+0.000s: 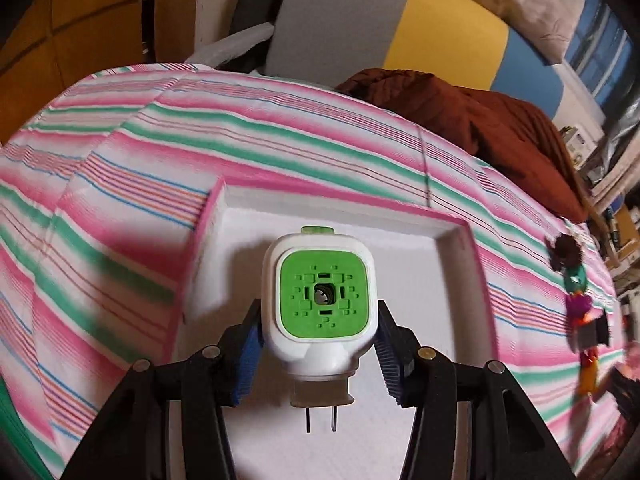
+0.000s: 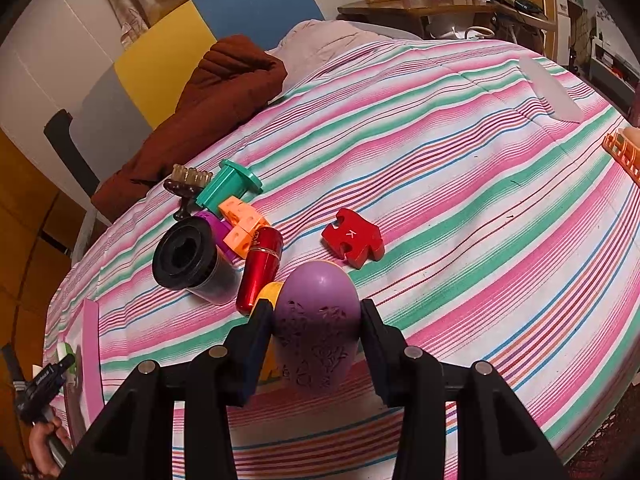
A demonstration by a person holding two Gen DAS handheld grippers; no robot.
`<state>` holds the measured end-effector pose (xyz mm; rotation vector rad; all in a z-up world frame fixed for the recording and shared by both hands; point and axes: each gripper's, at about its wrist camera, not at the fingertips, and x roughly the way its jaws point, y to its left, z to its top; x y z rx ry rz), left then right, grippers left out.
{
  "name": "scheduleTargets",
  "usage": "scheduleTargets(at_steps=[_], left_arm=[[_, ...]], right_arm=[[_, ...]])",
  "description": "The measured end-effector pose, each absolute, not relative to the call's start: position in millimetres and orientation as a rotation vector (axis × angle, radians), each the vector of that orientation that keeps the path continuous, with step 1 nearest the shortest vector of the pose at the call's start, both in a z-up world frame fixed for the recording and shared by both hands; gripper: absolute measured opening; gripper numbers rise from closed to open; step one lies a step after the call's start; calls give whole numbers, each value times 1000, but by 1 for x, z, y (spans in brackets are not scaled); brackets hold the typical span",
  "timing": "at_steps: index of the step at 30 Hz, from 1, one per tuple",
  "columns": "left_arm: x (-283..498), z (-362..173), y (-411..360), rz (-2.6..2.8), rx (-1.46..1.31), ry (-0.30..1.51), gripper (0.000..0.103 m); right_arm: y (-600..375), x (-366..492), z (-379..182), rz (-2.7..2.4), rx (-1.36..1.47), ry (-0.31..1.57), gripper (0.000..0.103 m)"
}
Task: Organize rigid objects
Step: 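Carry the white plug device into the tray and open the left gripper, then carry the purple sponge into the tray and open the right gripper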
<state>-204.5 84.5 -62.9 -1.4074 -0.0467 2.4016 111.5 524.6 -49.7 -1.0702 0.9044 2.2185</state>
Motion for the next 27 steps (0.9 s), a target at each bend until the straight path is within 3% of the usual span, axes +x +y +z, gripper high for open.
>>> scheduleTargets(at_steps=[4, 6, 7, 13, 20, 27], left_arm=[[-217, -60, 80, 2485, -1404, -34, 57], [-216, -57, 75, 2510, -1378, -84, 77], [-213, -54, 71, 2521, -1360, -107, 79], [-180, -48, 58, 2529, -1293, -193, 81], [-123, -41, 50, 2488, -1228, -341, 92], [-78, -48, 57, 2468, -1206, -255, 95]], right_arm=[[525, 111, -50, 2216, -1073, 899, 44], [525, 111, -50, 2211, -1072, 895, 44], [525, 112, -50, 2210, -1072, 895, 44], [526, 112, -50, 2211, -1073, 895, 44], [523, 114, -47, 2212, -1061, 876, 44], [520, 120, -34, 2242, -983, 844, 44]])
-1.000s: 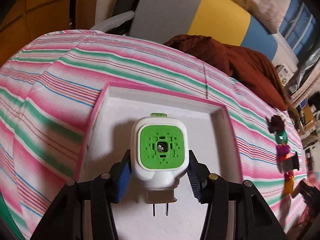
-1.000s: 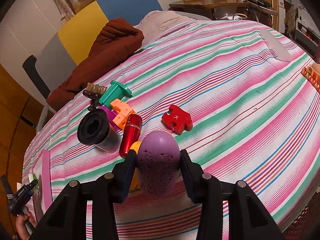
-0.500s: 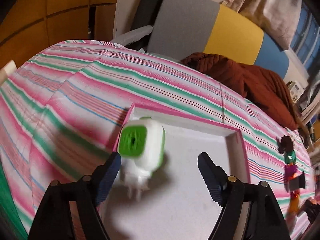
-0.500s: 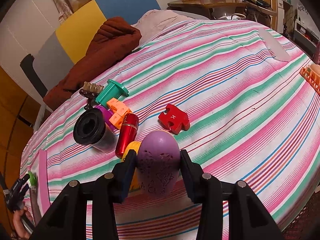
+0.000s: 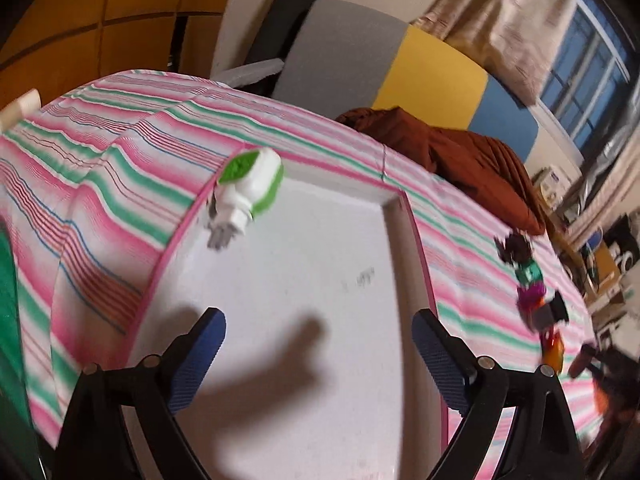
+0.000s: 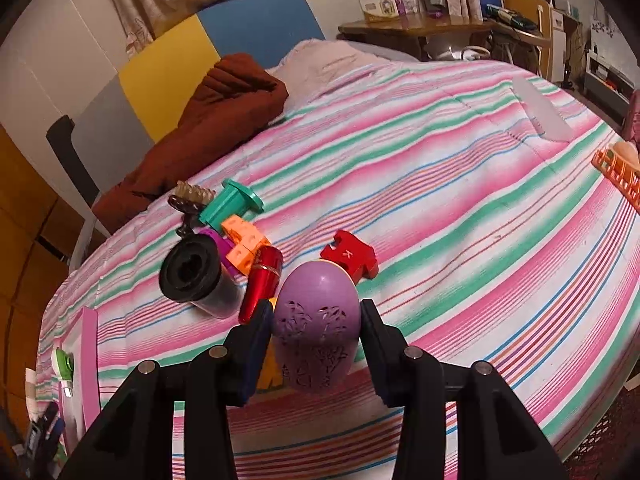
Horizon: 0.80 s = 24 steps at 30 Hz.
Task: Organize rigid objects
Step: 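Carry the purple sponge into the tray and open the right gripper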
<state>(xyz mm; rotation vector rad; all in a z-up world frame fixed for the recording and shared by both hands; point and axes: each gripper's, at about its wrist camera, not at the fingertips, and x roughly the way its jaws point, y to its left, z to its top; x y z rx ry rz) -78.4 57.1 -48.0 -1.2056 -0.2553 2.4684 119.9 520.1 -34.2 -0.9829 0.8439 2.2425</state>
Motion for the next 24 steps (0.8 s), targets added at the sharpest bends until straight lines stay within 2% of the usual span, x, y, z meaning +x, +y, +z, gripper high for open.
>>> scheduleTargets(at_steps=[10, 16, 24], left_arm=[[-48, -50, 48, 2432, -1190, -240, 95], [-35, -46, 40, 2442, -1149, -204, 95], [-27, -46, 25, 2462, -1131, -179, 95]], right_arm=[[459, 101, -21, 2411, -1018, 737, 44], [398, 51, -17, 2547, -1148, 754, 44], [306, -21, -3, 2726, -1298, 654, 44]])
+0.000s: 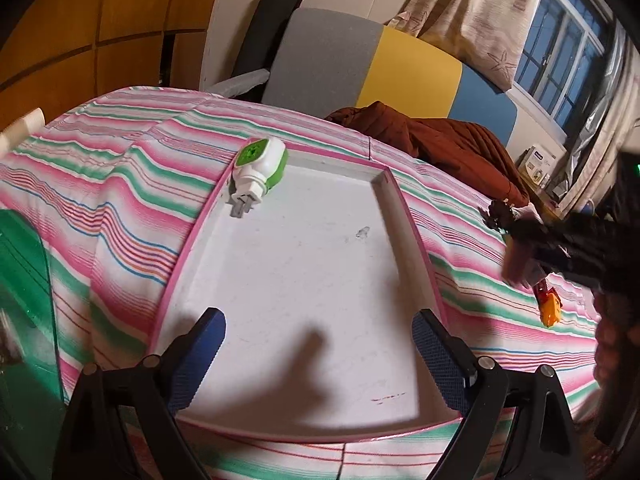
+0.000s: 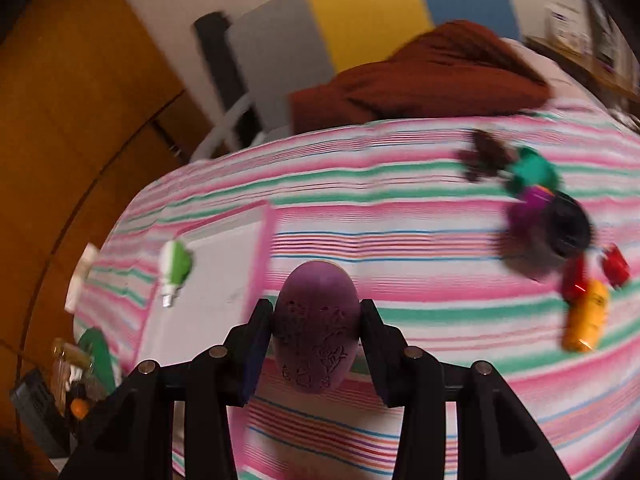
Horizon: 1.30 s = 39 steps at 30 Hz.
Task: Organize rigid objects
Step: 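Carry the purple sponge into the tray and open the right gripper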
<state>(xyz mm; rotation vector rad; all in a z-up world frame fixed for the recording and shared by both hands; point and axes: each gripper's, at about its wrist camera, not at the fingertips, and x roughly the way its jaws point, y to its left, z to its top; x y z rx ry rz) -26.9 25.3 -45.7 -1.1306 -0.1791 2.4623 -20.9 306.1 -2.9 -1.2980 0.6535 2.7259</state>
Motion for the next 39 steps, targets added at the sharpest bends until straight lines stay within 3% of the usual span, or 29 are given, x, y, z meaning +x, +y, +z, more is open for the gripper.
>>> scheduleTargets(at_steps=[12, 24, 30, 39], left_arm=[[-21, -46, 1, 2471, -1127, -218, 95], [-26, -45, -21, 2493, -1142, -338, 95], [-27, -48, -25, 2472, -1159, -414, 99], [-26, -46, -18, 2471, -1135, -390, 99]], right_arm=[[203, -133, -35, 2734, -1642, 437, 44], [184, -207, -66, 2623, -1724, 513, 44], [188, -211, -54, 2685, -1632, 515, 51], [199, -159, -36, 2739, -1570, 386, 51]])
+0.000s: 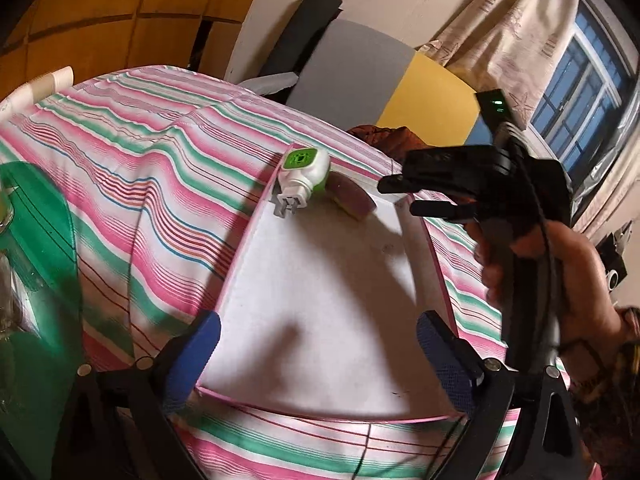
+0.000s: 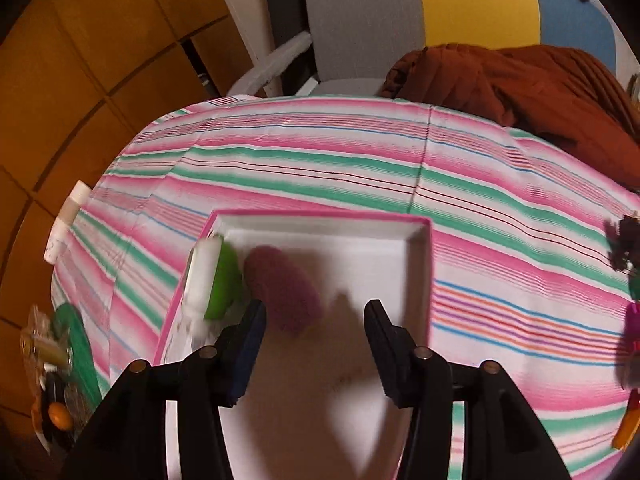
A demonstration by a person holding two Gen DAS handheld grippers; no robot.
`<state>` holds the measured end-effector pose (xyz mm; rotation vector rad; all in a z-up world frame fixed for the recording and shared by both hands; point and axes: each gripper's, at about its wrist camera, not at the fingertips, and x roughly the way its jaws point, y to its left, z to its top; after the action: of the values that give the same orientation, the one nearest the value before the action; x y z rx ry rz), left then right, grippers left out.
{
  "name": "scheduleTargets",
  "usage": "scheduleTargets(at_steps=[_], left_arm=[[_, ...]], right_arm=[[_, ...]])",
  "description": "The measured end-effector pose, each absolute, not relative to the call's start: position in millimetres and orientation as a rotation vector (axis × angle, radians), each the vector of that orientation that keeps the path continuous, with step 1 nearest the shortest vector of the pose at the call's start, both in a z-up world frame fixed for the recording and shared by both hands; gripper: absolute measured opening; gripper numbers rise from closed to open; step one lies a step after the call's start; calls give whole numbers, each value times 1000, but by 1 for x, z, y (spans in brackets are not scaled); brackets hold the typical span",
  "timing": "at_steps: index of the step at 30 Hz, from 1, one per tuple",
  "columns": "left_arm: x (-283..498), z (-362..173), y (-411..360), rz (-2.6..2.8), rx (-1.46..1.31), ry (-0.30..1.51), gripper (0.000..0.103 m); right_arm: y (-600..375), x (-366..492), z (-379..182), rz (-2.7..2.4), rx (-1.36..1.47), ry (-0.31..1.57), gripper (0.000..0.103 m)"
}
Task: Organize rigid objects
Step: 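Carry the purple sponge into the tray and open the right gripper, then move the right gripper to the red puzzle piece and grasp it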
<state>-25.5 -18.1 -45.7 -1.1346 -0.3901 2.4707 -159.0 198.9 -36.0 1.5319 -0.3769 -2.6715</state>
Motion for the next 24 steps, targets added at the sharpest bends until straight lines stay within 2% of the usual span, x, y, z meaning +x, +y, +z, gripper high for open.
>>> scheduleTargets(at_steps=[12, 24], left_arm=[[1, -40, 8, 2435, -1113, -290, 99], [26, -37, 51, 2358, -1090, -165, 99]], right_arm=[[220, -77, -17, -2770, 1430, -255, 51], [278, 2, -41, -2838, 1526, -326, 51]])
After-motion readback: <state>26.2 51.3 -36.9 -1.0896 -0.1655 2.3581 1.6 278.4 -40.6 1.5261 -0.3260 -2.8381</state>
